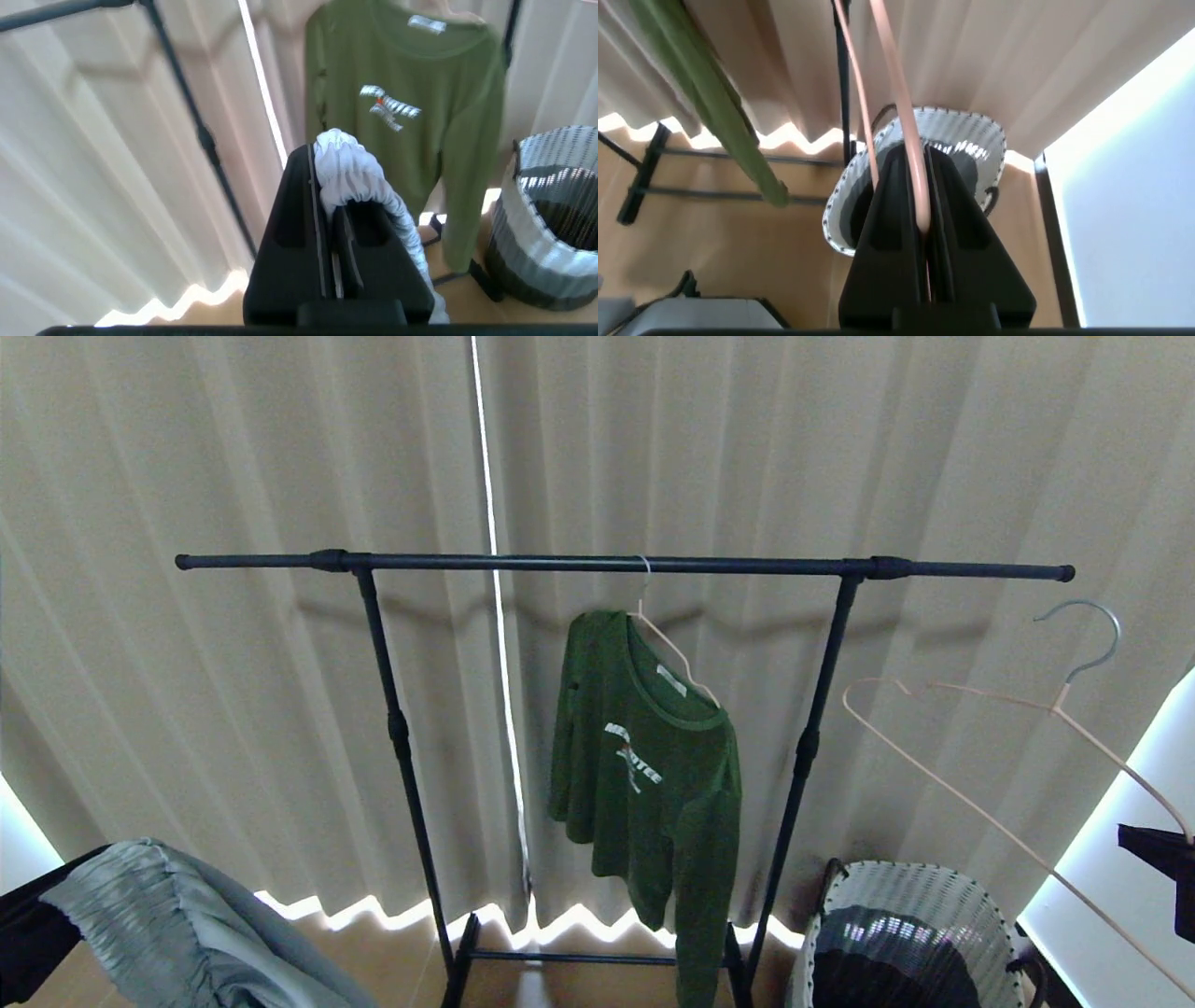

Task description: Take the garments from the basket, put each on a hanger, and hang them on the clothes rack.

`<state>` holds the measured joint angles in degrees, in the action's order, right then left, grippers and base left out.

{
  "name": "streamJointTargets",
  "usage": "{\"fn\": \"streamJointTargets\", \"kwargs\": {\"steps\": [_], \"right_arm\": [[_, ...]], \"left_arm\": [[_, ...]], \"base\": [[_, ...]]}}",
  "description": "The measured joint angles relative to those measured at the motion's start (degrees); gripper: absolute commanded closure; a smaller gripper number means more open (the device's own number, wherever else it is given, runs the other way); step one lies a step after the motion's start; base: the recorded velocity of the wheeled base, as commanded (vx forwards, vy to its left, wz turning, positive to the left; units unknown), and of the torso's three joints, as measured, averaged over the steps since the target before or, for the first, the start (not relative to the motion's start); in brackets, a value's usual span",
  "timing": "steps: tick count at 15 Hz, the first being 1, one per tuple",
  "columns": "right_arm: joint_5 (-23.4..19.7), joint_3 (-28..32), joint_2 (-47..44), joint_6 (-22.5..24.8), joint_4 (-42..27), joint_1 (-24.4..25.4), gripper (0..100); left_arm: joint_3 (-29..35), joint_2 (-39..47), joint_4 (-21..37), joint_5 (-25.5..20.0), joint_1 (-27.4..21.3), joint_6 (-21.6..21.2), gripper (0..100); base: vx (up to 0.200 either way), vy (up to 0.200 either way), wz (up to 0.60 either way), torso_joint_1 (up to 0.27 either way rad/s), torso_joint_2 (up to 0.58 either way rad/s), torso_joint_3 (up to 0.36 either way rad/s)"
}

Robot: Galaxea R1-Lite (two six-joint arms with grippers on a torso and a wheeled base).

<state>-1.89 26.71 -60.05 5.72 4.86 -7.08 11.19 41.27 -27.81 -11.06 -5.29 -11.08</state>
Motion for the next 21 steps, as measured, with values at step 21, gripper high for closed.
{"fn": "streamJointTargets", "kwargs": {"steps": [21], "right_arm": [[-0.5, -0.3, 0.0, -14.4, 5.9, 37.9, 100]], "left_arm": [[27.2, 21.0, 16.9, 11.5, -8.1, -1.3, 100]], "base": [[0.0, 0.01, 0.0, 0.0, 0.0, 0.0]]}}
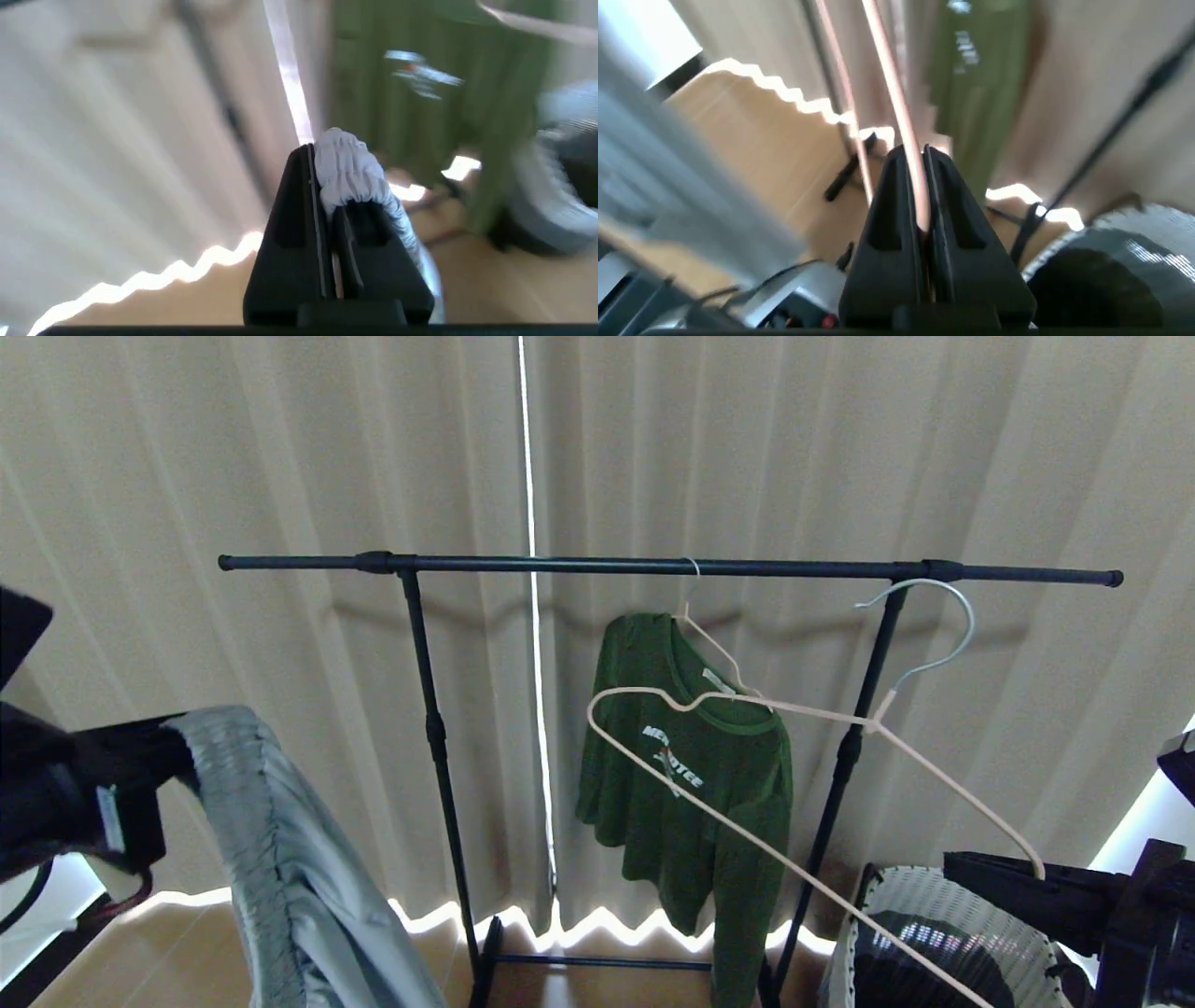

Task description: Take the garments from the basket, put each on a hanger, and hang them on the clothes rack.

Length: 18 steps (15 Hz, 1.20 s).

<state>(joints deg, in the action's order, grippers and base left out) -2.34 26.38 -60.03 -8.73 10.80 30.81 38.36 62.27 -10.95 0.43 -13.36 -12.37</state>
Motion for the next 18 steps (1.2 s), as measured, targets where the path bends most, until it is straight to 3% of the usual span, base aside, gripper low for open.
{"fn": "streamJointTargets", "kwargs": {"steps": [3, 6, 8, 12, 18], "right_arm": [[0.8, 2.3, -3.4, 0.0, 0.9, 4.9, 100], [1.1, 3.2, -7.9, -0.2, 8.2, 10.3, 100], [1.6, 3.4, -11.1, -1.2, 12.0, 13.7, 100], [3.1, 3.5, -14.1, -4.0, 13.3, 19.4, 100], [4.4, 5.3, -16.3, -4.2, 13.3, 21.1, 100]], "left_arm": [[9.7, 9.3, 2.0, 11.3, -3.7, -0.3, 100], [16.1, 15.9, 4.4, 15.0, -4.5, -5.5, 100], [18.2, 18.7, 4.8, 15.3, -4.1, -6.0, 100], [21.1, 22.1, 4.8, 15.3, -4.3, -5.5, 100], [22.4, 24.1, 4.7, 15.6, -7.7, 0.4, 100]], "base": [[0.0, 0.0, 0.0, 0.0, 0.0, 0.0], [0.0, 0.0, 0.0, 0.0, 0.0, 0.0], [0.0, 0.0, 0.0, 0.0, 0.0, 0.0], [0.0, 0.0, 0.0, 0.0, 0.0, 0.0], [0.0, 0.0, 0.0, 0.0, 0.0, 0.0]]}}
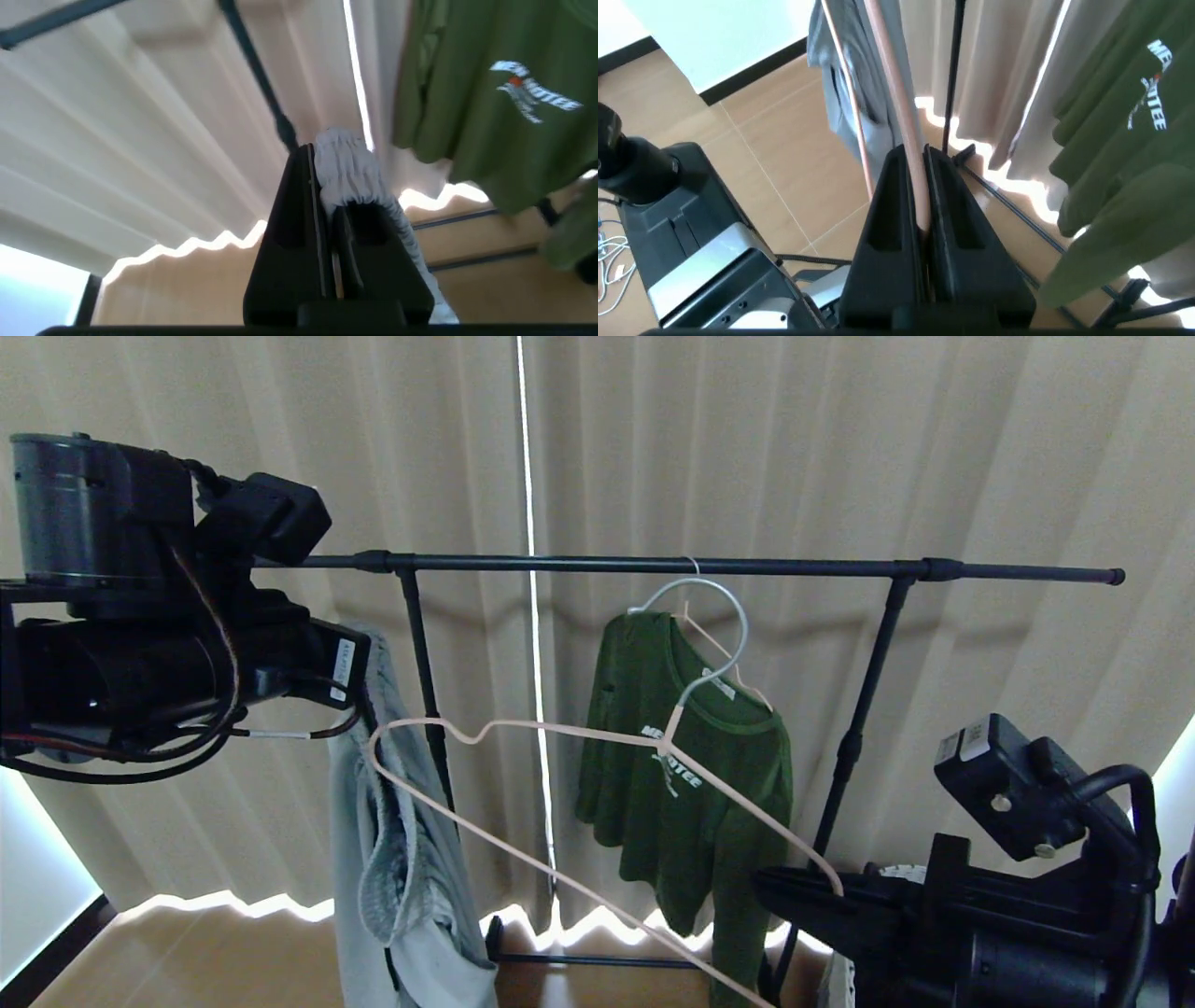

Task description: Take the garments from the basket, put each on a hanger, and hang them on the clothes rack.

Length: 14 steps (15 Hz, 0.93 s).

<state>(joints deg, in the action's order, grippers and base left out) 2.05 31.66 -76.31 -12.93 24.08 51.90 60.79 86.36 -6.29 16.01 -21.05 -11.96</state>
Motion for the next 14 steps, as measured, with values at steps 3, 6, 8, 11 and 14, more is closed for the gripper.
{"fn": "streamJointTargets", "kwargs": {"steps": [3, 6, 8, 11, 14], "right_arm": [[1.6, 1.1, -1.4, 0.0, -0.1, 0.0, 100], [5.3, 3.4, -4.2, -0.6, 0.0, 0.0, 100], [5.6, 5.5, -6.1, -1.9, 0.0, 0.0, 100], [6.7, 9.1, -9.2, -3.6, 0.0, -0.1, 100], [8.1, 11.3, -12.1, -5.9, -0.8, 0.9, 100]], "left_arm": [[-0.3, 0.0, 0.1, 0.2, -0.4, 0.2, 100], [-1.9, -0.3, 0.2, 3.8, -0.5, 0.0, 100], [-2.7, -0.4, 0.2, 5.2, -1.1, 0.0, 100], [-2.9, -0.4, 0.2, 5.3, -1.9, 1.0, 100], [-2.9, -0.3, 0.1, 5.3, -2.0, 2.0, 100]], "base": [[0.0, 0.0, 0.0, 0.0, 0.0, 0.0], [0.0, 0.0, 0.0, 0.0, 0.0, 0.0], [0.0, 0.0, 0.0, 0.0, 0.0, 0.0], [0.0, 0.0, 0.0, 0.0, 0.0, 0.0], [0.0, 0.0, 0.0, 0.0, 0.0, 0.0]]}}
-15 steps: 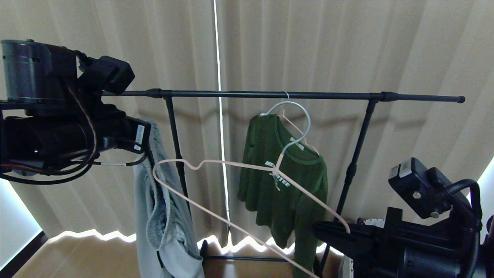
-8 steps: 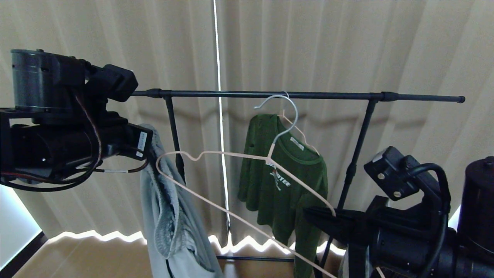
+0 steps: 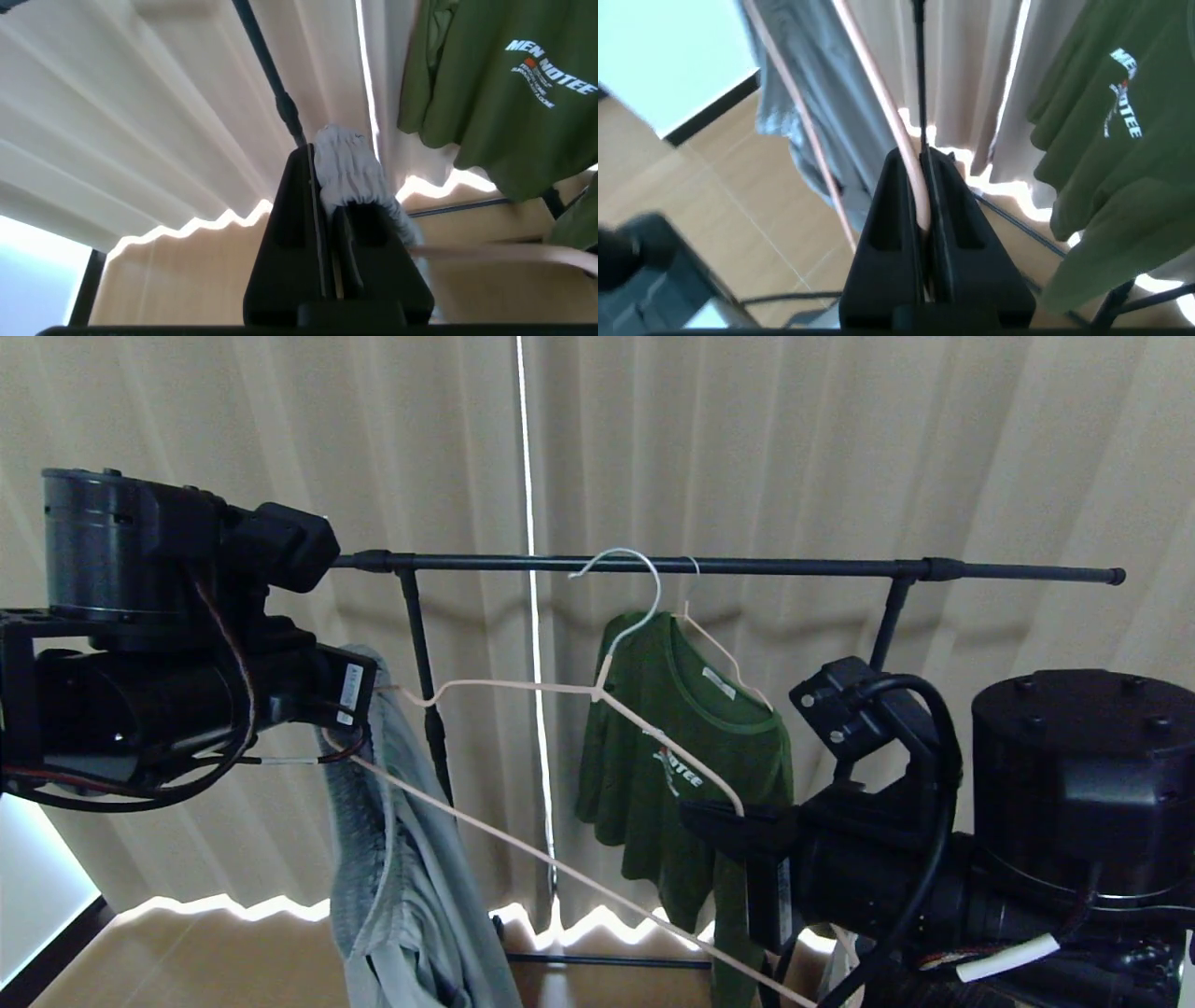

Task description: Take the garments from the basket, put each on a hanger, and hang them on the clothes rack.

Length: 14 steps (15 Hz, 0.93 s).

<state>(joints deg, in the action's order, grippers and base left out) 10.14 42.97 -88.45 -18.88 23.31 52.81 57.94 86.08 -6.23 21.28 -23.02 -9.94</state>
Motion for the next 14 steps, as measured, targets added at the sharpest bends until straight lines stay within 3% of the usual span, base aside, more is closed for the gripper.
{"fn": "streamJointTargets", "kwargs": {"steps": [3, 6, 9, 14], "right_arm": [[1.1, 0.4, -0.1, -3.1, -6.6, 4.5, 100], [4.8, 2.1, 0.5, -5.5, -11.9, 5.9, 100], [8.4, 5.0, -0.2, -6.1, -11.6, 5.6, 100], [11.1, 9.0, -3.4, -7.8, -10.3, 4.6, 100]], "left_arm": [[0.2, 0.4, -0.1, 0.9, 0.7, -0.1, 100], [0.7, 1.2, 0.1, 5.4, 1.0, -2.1, 100], [0.8, 1.5, 0.1, 6.5, 1.4, -6.8, 100], [0.7, 1.6, 0.2, 6.8, 1.1, -7.3, 100]], "base": [[0.0, 0.0, 0.0, 0.0, 0.0, 0.0], [0.0, 0.0, 0.0, 0.0, 0.0, 0.0], [0.0, 0.0, 0.0, 0.0, 0.0, 0.0], [0.0, 0.0, 0.0, 0.0, 0.0, 0.0]]}}
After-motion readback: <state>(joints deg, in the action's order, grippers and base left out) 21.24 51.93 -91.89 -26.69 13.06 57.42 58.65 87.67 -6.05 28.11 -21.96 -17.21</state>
